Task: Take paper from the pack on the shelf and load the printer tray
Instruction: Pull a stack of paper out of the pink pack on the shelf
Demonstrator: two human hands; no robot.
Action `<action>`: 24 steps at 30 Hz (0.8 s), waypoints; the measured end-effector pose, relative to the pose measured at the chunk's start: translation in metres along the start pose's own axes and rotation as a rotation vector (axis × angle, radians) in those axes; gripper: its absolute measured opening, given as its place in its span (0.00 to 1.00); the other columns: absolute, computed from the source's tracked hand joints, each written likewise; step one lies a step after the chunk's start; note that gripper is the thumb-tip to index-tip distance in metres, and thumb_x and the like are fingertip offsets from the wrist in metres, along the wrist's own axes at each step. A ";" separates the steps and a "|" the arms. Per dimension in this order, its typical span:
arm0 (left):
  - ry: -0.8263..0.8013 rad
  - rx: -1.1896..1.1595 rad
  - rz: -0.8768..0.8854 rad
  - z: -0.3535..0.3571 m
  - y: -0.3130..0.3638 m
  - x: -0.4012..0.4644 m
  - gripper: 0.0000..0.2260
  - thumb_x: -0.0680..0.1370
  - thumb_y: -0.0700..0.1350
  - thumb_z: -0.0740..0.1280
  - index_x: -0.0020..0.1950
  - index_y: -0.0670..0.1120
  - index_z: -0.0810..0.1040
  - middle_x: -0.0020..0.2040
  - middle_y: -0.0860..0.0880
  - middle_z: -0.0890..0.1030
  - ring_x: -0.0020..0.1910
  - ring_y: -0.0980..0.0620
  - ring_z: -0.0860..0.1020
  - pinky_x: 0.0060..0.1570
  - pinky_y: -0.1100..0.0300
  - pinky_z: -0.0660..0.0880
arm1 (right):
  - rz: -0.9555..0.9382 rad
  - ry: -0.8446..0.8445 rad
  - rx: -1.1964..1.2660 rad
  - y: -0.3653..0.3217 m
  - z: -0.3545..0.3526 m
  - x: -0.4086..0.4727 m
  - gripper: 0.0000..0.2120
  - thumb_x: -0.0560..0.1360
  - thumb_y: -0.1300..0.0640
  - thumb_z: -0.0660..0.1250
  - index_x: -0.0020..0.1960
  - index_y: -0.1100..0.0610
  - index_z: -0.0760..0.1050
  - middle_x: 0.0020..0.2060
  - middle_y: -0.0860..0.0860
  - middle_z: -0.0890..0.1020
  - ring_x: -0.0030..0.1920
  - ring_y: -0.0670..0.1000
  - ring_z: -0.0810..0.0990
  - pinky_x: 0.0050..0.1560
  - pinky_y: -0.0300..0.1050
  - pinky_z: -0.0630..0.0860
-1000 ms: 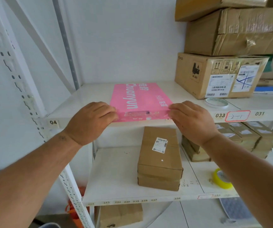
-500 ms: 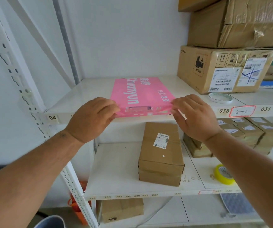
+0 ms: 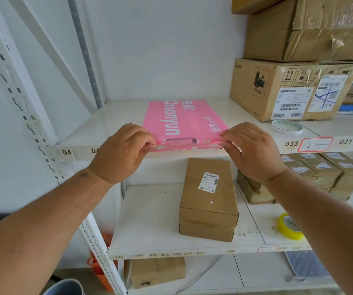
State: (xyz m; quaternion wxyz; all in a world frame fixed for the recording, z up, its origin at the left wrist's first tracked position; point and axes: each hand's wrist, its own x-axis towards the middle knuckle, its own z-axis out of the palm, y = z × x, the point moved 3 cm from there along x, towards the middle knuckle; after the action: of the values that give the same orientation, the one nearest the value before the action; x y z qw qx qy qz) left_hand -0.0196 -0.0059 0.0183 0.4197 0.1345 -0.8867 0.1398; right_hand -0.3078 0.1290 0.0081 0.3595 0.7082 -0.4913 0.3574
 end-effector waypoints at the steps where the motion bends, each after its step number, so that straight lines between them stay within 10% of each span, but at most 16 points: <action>1: 0.001 -0.016 -0.006 0.000 -0.001 0.000 0.13 0.83 0.47 0.66 0.48 0.38 0.83 0.47 0.42 0.83 0.46 0.39 0.81 0.47 0.45 0.79 | 0.010 -0.003 0.012 0.001 -0.001 0.001 0.03 0.78 0.63 0.74 0.49 0.63 0.85 0.46 0.55 0.88 0.46 0.59 0.84 0.49 0.51 0.80; 16: -0.004 0.234 0.267 0.001 0.002 0.001 0.10 0.82 0.44 0.69 0.59 0.41 0.87 0.52 0.43 0.86 0.47 0.41 0.81 0.39 0.50 0.81 | -0.139 0.056 -0.094 -0.009 -0.004 0.006 0.05 0.79 0.59 0.74 0.48 0.60 0.88 0.46 0.54 0.88 0.44 0.59 0.85 0.41 0.54 0.82; 24: 0.065 0.077 0.071 -0.001 0.008 0.000 0.09 0.80 0.43 0.69 0.52 0.41 0.87 0.47 0.44 0.86 0.46 0.42 0.81 0.36 0.48 0.82 | -0.015 -0.016 0.001 -0.003 -0.003 0.007 0.05 0.79 0.59 0.74 0.49 0.60 0.86 0.43 0.54 0.87 0.43 0.59 0.84 0.41 0.55 0.81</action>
State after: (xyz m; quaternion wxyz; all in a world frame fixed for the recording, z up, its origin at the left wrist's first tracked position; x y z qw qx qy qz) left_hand -0.0219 0.0013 0.0177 0.4376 0.1142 -0.8707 0.1931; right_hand -0.3030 0.1292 0.0150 0.3580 0.7149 -0.4886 0.3492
